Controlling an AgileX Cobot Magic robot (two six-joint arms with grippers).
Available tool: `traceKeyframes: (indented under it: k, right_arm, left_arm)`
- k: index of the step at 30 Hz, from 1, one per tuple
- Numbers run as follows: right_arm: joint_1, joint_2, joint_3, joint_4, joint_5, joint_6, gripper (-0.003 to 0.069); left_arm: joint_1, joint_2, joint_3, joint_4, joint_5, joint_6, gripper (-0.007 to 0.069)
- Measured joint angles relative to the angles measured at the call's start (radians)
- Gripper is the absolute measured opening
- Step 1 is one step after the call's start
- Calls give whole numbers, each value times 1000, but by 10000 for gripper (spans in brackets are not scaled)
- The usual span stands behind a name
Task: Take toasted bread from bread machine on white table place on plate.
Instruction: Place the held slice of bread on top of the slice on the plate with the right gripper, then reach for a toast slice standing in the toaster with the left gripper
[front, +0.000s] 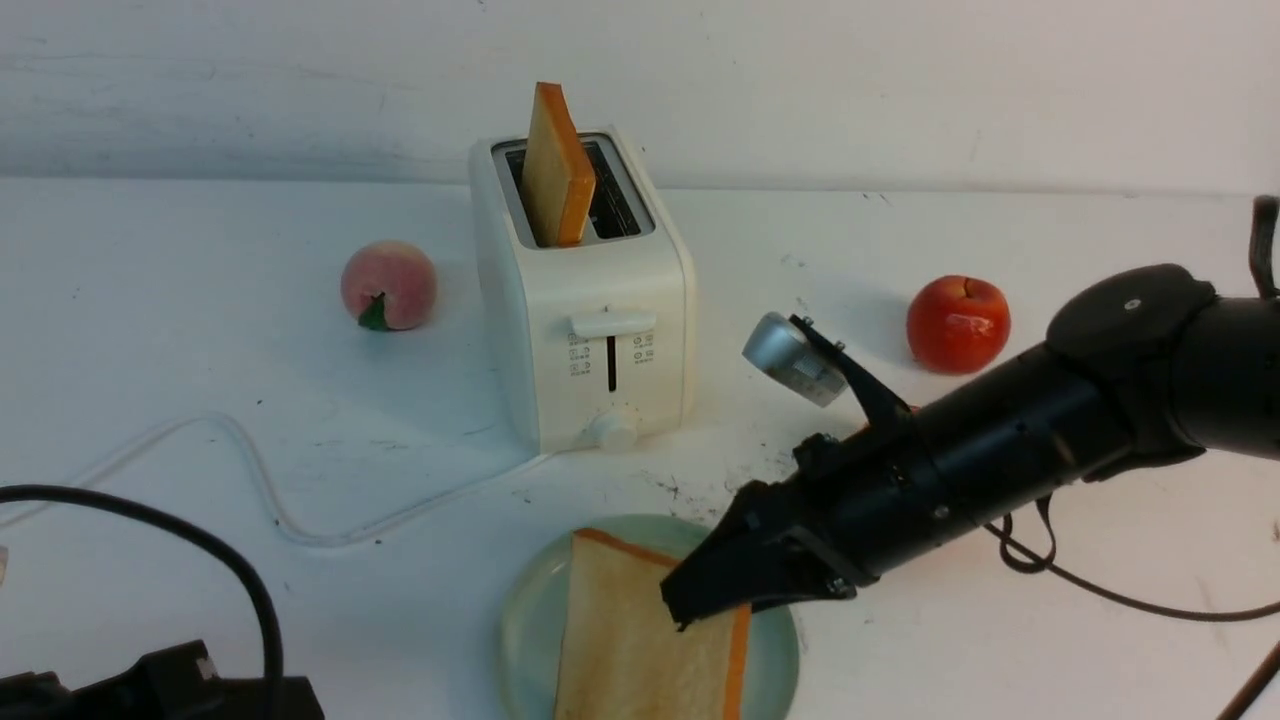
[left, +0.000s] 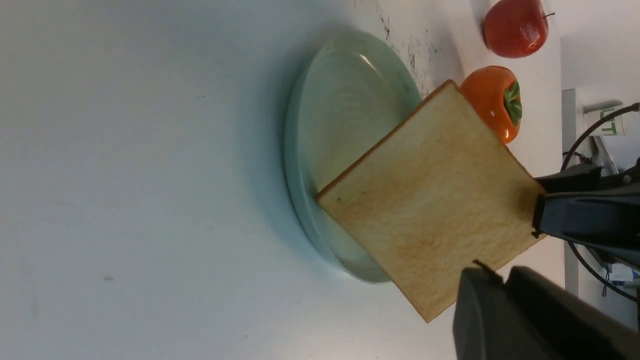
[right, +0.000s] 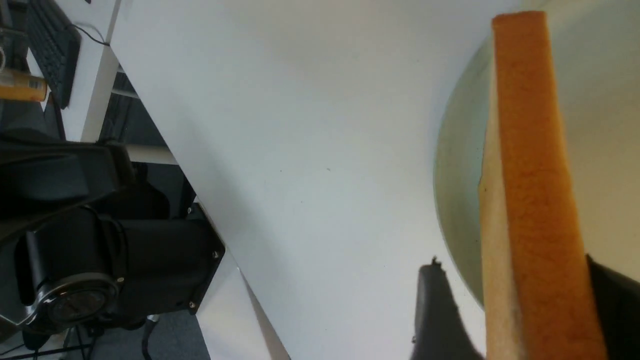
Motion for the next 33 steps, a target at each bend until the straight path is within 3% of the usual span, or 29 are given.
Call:
traceKeyframes:
  k: [7,14,19,22,27,30,33]
  right_arm:
    - [0,2,-16,-69,-82,-3,503]
    - [0,3,-166,-283,-102,40,573]
    - [0,6,-359,-484,-79,188,581]
    - [0,9,-504,-637,30,308,569]
    - [0,9,-696,-851,239,511,440]
    - [0,-15,-737,-961,254,601,284]
    - [0,-84,-736,-1068,267,685,55]
  left_arm:
    - [0,0,0,0,0,0,55]
    - [0,0,0,0,0,0,57]
    - [0,0,0,0,0,0,57]
    - [0,0,-5,0,0,2,57]
    - [0,26,-134,1,13,51,40]
    - [0,79,-257,1,46,82,11]
    - [0,188,-415,17,129,128,-13]
